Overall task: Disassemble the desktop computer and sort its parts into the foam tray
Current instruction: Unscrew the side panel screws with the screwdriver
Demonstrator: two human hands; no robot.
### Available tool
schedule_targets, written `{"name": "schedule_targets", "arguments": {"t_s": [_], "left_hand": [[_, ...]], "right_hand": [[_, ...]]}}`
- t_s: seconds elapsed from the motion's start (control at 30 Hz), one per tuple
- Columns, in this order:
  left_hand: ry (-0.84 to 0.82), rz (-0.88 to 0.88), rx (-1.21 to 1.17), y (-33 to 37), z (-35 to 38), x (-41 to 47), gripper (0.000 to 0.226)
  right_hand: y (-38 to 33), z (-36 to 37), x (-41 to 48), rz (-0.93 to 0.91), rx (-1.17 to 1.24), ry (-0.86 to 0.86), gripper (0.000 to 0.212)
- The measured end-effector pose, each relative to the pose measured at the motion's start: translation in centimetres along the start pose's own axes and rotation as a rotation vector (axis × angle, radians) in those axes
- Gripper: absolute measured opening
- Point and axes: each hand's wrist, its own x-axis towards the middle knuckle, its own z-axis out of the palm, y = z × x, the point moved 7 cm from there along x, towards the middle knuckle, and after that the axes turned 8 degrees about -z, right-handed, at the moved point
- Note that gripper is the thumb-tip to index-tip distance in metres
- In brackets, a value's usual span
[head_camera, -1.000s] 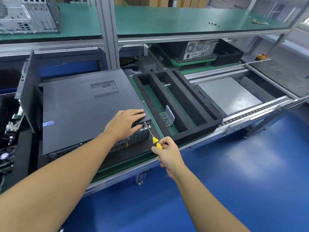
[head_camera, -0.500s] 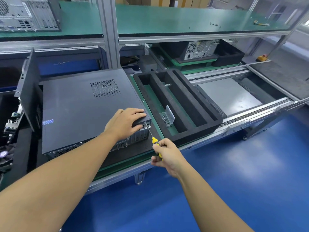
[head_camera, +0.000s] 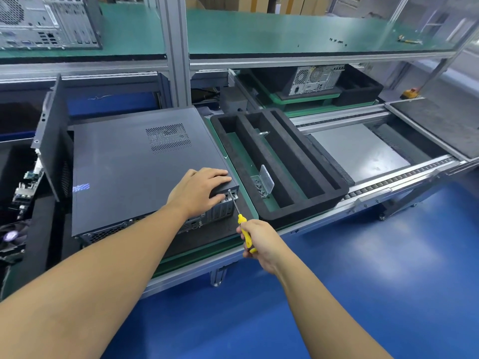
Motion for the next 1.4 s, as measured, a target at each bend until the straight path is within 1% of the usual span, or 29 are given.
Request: {"name": "schedule_targets", "arguments": {"t_s": [0.03, 0.07, 0.2, 0.27, 0.33, 0.4, 0.43, 0.53, 0.63, 0.73, 0.83, 0.97, 1.03, 1.1, 1.17, 1.23, 1.3, 1.33, 1.4], "left_hand": [[0.002, -0.001, -0.004, 0.0, 0.0, 0.0, 0.048], [0.002, -0.001, -0.005, 0.0, 0.0, -0.1, 0.048], [0.001, -0.007, 0.001, 0.1, -0.1, 0.0, 0.048], [0.001, -0.006, 0.008, 0.2, 0.0, 0.0, 0.048], [0.001, -0.005, 0.010, 0.2, 0.0, -0.1, 0.048], [0.003, -0.008, 0.007, 0.1, 0.0, -0.1, 0.048], [0.003, -0.009, 0.008, 0.1, 0.0, -0.1, 0.048], [0.006, -0.005, 0.013, 0.1, 0.0, -0.1, 0.048], [0.006, 0.000, 0.015, 0.1, -0.1, -0.1, 0.047], [0.007, 0.002, 0.018, 0.2, -0.1, -0.1, 0.048], [0.004, 0.008, 0.017, 0.3, -0.2, -0.1, 0.048], [0.014, 0.018, 0.011, 0.5, -0.4, -0.2, 0.047], [0.026, 0.034, 0.012, 0.7, -0.6, -0.4, 0.046], [0.046, 0.065, 0.009, 1.1, -1.0, -0.8, 0.043], [0.099, 0.056, -0.010, 1.2, -1.5, -1.3, 0.039], [0.183, -0.024, -0.045, 1.2, -2.1, -2.1, 0.032], [0.251, -0.105, -0.093, 1.5, -2.8, -2.8, 0.022], [0.258, -0.109, -0.109, 1.9, -3.0, -3.1, 0.016], [0.237, -0.046, -0.109, 3.3, -3.1, -3.7, 0.007]], "right_hand": [[-0.1, -0.1, 0.0, -0.030, -0.012, 0.002, 0.010], [0.0, -0.3, -0.1, -0.049, -0.014, 0.009, 0.008], [-0.3, -0.6, 0.0, -0.107, -0.109, 0.030, 0.021], [-0.5, -0.5, 0.0, -0.077, -0.080, 0.031, 0.026], [-0.2, -0.5, 0.0, 0.008, -0.041, 0.055, 0.028], [0.3, -0.7, -0.1, 0.078, -0.048, 0.083, 0.033], [0.5, -0.8, 0.0, 0.085, -0.062, 0.090, 0.034], [0.3, -1.0, -0.2, 0.014, -0.094, 0.086, 0.026], [-0.3, -1.2, -0.3, -0.121, -0.108, 0.081, 0.011], [-0.6, -1.1, -0.4, -0.174, -0.065, 0.091, 0.020], [-0.6, -0.7, -0.2, -0.134, -0.059, 0.084, 0.024], [0.3, -0.7, 0.0, 0.009, 0.035, 0.110, 0.032], [0.3, -0.6, 0.1, 0.025, 0.003, 0.124, 0.034], [-0.1, -0.6, 0.1, -0.006, -0.067, 0.126, 0.028], [-0.4, -0.5, 0.2, -0.048, -0.077, 0.093, 0.022], [-0.5, -0.2, 0.1, -0.071, -0.022, 0.047, 0.017], [-0.5, -0.2, -0.1, -0.065, 0.024, 0.035, 0.016], [-0.6, -0.3, -0.1, -0.069, 0.019, 0.042, 0.015], [-0.8, -0.6, -0.3, -0.090, -0.024, 0.059, 0.018]]}}
